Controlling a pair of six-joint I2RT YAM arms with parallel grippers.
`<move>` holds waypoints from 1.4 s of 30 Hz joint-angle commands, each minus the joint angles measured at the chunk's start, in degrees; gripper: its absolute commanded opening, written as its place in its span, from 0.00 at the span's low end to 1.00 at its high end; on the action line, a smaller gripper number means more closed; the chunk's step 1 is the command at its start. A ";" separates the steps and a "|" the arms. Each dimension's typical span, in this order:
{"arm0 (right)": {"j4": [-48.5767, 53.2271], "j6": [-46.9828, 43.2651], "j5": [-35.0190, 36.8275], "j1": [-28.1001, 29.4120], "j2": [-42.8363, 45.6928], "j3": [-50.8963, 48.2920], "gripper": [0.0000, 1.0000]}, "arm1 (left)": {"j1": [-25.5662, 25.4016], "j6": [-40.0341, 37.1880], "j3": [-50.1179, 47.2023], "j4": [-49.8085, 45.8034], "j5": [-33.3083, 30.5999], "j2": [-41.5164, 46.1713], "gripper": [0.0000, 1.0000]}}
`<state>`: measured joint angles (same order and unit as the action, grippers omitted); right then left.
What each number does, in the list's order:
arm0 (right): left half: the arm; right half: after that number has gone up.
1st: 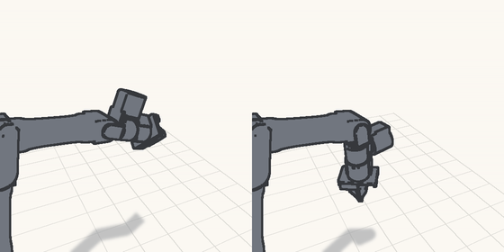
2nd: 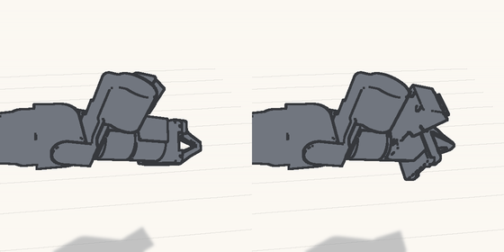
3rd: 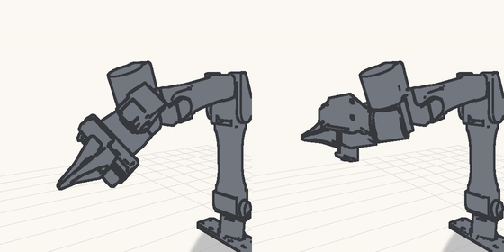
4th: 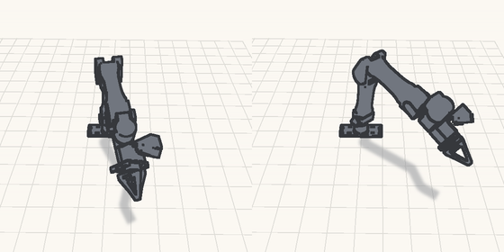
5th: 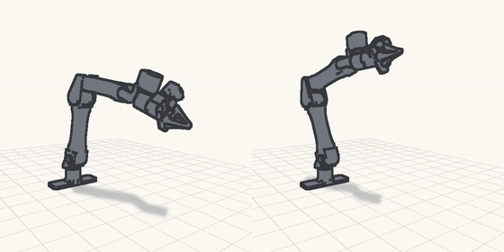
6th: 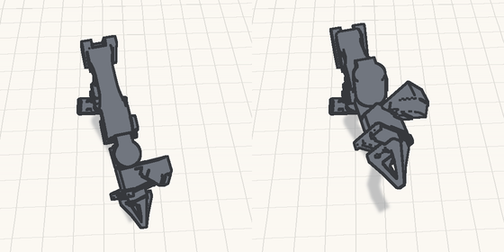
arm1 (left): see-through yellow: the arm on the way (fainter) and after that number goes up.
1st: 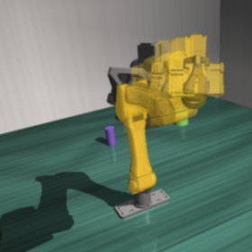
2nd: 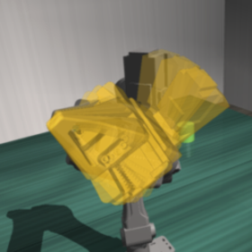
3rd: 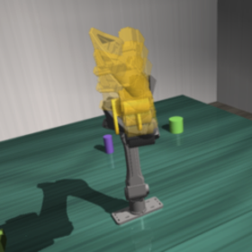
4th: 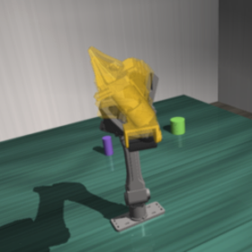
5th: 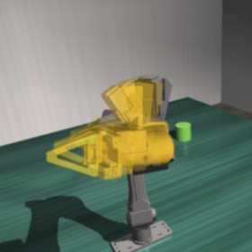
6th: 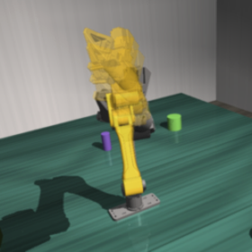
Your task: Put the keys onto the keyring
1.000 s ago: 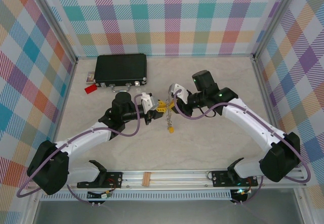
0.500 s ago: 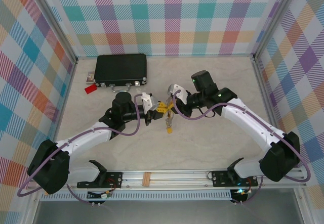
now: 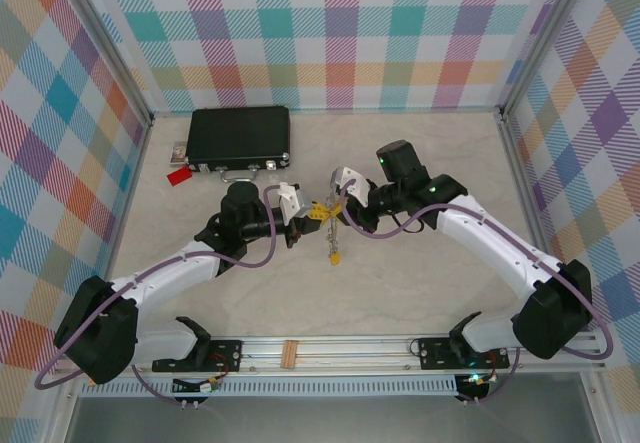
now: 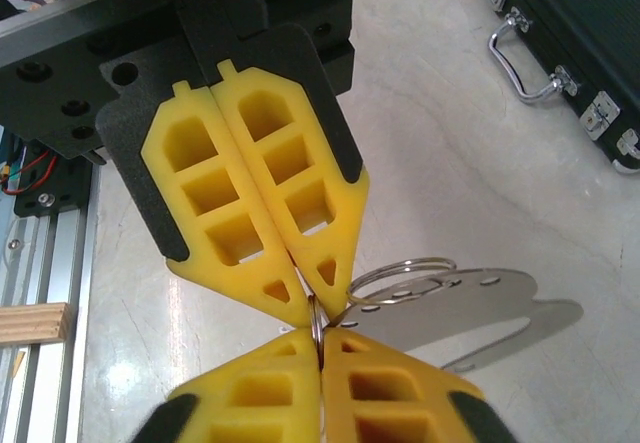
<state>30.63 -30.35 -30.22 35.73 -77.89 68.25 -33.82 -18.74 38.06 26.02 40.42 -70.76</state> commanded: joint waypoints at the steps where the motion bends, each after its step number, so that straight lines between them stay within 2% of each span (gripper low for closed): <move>1: -2.30 2.09 1.41 0.45 0.73 -0.62 0.20 | 0.07 0.21 -0.28 5.08 1.33 0.72 0.00; 6: -5.61 6.06 4.40 0.24 3.64 -2.34 0.26 | 0.07 3.16 -2.02 11.47 0.38 0.76 0.00; 9: -9.37 8.63 5.22 -0.25 6.58 -5.06 0.25 | 0.07 5.12 -2.26 14.08 0.71 0.23 0.00; 11: -12.20 12.32 5.89 -1.27 8.51 -6.84 0.31 | 0.08 7.14 -2.91 17.94 0.31 -0.30 0.00; 14: -17.21 19.04 1.25 -4.20 11.05 -9.89 0.31 | 0.10 10.50 -4.23 24.86 -0.77 -1.00 0.00; 20: -31.78 32.14 -7.75 -7.83 14.67 -16.57 0.41 | 0.07 16.69 -4.85 35.98 -1.01 -2.75 0.00; 28: -46.31 44.73 -16.99 -10.61 12.48 -18.15 0.38 | 0.07 23.73 -4.59 47.81 -2.29 -5.17 0.00; 32: -52.70 50.38 -20.66 -11.70 10.60 -18.33 0.36 | 0.01 25.37 -4.05 49.51 -2.28 -5.98 0.00; 42: -55.84 53.72 -24.83 -11.82 7.55 -18.06 0.32 | -0.63 26.00 -3.84 49.92 -3.55 -5.37 0.00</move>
<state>-21.47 21.28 -51.57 24.32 -69.82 50.65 -34.04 6.44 33.32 71.24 37.60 -76.79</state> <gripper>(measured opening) 0.322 0.045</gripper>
